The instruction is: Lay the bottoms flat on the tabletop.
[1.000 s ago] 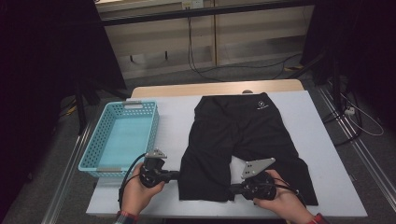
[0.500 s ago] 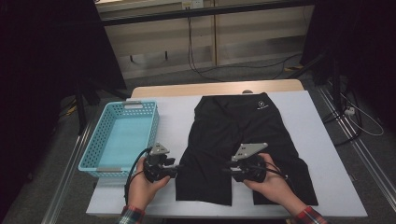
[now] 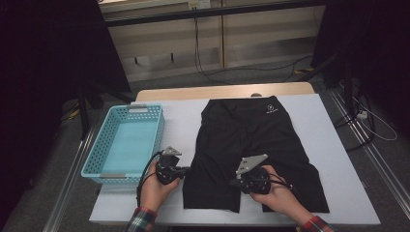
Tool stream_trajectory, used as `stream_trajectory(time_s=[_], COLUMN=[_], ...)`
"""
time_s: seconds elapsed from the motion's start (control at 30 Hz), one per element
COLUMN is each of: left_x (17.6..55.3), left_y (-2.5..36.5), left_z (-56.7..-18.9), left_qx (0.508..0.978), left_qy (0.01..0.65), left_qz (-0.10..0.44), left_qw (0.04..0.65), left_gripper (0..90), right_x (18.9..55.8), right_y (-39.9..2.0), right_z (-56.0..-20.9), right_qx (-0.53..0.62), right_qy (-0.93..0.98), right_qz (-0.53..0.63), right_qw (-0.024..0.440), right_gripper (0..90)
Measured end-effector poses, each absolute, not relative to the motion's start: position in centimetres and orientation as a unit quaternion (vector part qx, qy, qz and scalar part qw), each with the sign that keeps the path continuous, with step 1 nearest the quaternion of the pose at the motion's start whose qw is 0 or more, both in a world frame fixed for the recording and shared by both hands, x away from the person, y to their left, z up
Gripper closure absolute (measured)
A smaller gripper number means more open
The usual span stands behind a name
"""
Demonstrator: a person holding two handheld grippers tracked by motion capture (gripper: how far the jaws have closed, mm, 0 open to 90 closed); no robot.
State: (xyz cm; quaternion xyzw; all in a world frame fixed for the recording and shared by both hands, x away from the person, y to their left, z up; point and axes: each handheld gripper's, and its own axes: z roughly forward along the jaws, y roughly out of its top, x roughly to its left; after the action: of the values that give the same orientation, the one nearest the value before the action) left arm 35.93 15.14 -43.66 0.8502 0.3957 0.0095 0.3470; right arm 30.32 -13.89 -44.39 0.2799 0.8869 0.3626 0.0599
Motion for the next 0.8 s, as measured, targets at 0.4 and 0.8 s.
stream_trajectory(time_s=[0.4,0.8], left_x=[36.0,40.7], left_y=[15.8,12.4], left_z=[-42.6,-44.9], left_qx=[0.838,0.825], left_qy=[0.402,0.424], left_qz=[0.062,0.078], left_qw=[0.363,0.365], left_gripper=[63.7,62.7], right_x=[29.2,29.2], right_y=[-15.6,-15.4], right_z=[-43.8,-43.9], right_qx=[0.282,0.278], right_qy=[0.883,0.882], right_qz=[0.371,0.376], right_qw=[0.049,0.047], right_gripper=[89.7,89.3])
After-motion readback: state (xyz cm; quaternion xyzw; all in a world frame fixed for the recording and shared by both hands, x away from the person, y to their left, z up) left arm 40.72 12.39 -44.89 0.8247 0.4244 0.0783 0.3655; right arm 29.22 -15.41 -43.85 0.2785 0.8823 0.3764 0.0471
